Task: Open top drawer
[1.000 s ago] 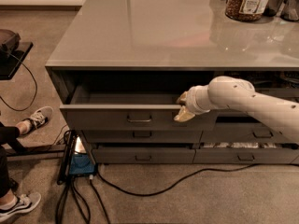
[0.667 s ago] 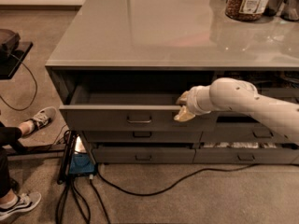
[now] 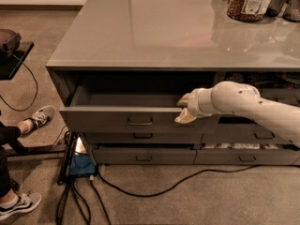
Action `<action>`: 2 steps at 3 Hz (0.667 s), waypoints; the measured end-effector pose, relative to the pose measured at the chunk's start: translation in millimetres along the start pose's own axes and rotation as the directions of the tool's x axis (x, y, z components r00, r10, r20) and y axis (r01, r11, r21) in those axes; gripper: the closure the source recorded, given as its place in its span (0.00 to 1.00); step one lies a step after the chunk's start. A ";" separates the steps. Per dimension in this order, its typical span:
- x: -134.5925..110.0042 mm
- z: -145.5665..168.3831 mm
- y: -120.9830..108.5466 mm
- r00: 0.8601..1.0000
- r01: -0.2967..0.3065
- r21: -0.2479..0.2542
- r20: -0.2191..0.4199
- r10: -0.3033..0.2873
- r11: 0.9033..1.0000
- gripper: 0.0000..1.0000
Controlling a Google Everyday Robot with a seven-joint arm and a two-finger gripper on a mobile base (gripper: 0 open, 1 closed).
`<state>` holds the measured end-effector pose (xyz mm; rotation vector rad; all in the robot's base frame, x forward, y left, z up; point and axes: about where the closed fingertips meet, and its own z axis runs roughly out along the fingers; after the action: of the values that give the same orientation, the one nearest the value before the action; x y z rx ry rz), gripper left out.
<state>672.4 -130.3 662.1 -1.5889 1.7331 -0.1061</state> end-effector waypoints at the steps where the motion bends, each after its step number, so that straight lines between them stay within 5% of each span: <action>1: -2.8 -7.9 7.8 1.000 -0.005 0.009 -0.006 0.005 1.000 1.00; 2: -2.8 -7.8 7.8 1.000 -0.005 0.009 -0.006 0.005 1.000 0.81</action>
Offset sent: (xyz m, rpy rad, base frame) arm -0.0113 0.0008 0.0034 -0.0013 -0.0045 -0.0112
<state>661.3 -129.4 664.8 -1.5789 1.7389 -0.1161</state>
